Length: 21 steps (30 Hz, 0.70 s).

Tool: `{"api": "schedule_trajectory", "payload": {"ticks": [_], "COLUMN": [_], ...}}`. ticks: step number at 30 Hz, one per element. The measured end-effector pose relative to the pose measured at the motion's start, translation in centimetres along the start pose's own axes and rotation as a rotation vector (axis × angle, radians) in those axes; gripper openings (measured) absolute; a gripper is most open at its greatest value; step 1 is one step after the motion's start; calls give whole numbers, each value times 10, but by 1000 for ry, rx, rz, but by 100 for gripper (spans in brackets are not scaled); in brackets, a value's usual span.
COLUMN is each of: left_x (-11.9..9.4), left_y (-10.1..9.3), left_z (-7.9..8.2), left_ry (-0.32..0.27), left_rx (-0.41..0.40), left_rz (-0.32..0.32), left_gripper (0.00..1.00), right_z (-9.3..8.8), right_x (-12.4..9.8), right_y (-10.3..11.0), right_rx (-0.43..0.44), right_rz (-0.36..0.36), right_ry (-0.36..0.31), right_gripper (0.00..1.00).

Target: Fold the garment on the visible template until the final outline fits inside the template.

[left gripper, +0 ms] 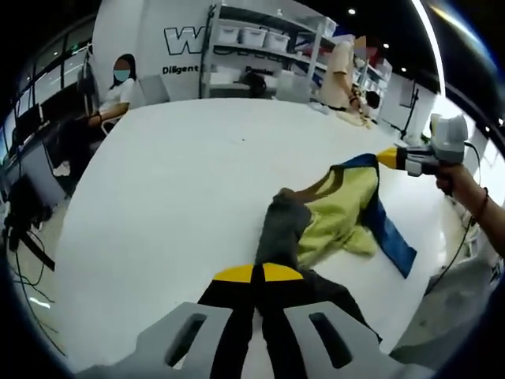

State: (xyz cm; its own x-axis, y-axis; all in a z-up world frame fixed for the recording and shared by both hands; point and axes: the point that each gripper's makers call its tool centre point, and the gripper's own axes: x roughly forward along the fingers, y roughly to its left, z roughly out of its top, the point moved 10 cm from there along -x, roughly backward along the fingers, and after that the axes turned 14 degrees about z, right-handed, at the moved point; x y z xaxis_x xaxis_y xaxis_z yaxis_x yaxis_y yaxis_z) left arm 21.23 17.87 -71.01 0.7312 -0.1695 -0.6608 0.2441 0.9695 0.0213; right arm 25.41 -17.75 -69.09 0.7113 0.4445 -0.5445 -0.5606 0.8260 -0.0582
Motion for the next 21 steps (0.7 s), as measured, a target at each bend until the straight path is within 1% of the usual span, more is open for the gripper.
{"api": "schedule_trajectory", "payload": {"ticks": [3, 7, 11, 13, 18, 20, 21], "left_x": [-5, -3, 1, 1, 3, 4, 7], "left_y": [7, 14, 20, 23, 28, 32, 38], "left_z": [10, 14, 18, 20, 25, 28, 32], "left_ry": [-20, -25, -16, -20, -24, -24, -27], "left_rx": [5, -5, 14, 10, 4, 5, 8], "left_rz": [18, 32, 41, 48, 55, 68, 83], "left_gripper": [0, 0, 0, 0, 0, 0, 0], "right_z": [11, 22, 32, 36, 39, 39, 39], "right_x": [2, 6, 12, 14, 19, 20, 22], "right_y": [-5, -8, -13, -15, -21, -24, -27], "right_rx": [-19, -51, -75, -83, -89, -88, -82], "right_rz": [8, 20, 32, 35, 33, 31, 29], "right_ry": [-1, -4, 5, 9, 32, 39, 41], "right_gripper": [0, 0, 0, 0, 0, 0, 0]}}
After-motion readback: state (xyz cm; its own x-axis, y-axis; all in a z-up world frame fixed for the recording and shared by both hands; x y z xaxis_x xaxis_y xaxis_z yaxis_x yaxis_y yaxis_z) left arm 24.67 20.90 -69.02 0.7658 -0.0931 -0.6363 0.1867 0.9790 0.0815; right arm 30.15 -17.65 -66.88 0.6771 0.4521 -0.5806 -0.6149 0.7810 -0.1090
